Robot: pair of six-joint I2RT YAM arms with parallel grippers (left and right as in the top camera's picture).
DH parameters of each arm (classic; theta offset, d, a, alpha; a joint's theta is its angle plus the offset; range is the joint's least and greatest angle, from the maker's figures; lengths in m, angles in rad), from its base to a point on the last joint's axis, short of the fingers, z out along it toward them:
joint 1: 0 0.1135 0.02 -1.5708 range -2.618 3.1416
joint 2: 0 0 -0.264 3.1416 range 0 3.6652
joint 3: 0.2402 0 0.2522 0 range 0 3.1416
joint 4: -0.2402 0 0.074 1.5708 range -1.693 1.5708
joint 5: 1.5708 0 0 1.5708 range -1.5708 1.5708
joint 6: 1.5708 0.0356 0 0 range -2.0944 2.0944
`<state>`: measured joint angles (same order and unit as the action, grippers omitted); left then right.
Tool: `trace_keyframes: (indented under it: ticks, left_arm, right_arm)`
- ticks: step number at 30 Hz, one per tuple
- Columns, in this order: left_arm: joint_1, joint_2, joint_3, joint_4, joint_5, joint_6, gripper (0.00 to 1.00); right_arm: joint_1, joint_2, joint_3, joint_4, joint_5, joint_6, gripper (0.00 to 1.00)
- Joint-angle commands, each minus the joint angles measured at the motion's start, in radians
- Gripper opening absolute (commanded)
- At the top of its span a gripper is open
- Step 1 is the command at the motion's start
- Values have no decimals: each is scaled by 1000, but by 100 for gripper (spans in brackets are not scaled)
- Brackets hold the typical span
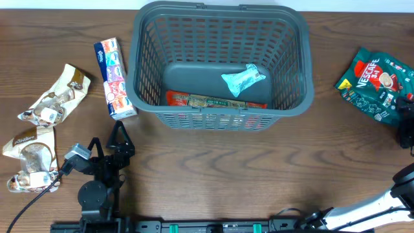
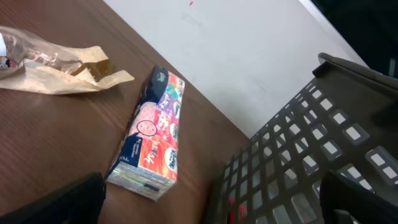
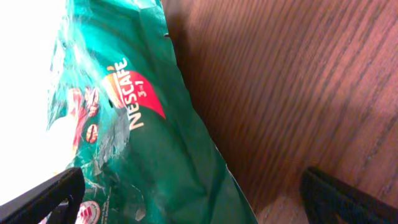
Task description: Pack container
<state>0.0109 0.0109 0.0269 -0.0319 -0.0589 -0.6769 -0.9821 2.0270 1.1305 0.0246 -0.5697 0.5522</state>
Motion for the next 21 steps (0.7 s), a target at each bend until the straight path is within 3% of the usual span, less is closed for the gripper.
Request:
trace_keyframes:
  ticks: [1, 21]
  left_arm:
    - [-3, -7, -23, -34, -12, 6, 99]
    - [-3, -7, -23, -34, -12, 6, 99]
  right_arm:
    - [20, 84, -35, -6, 35, 28, 99]
    - [109, 167, -35, 92, -120, 29, 99]
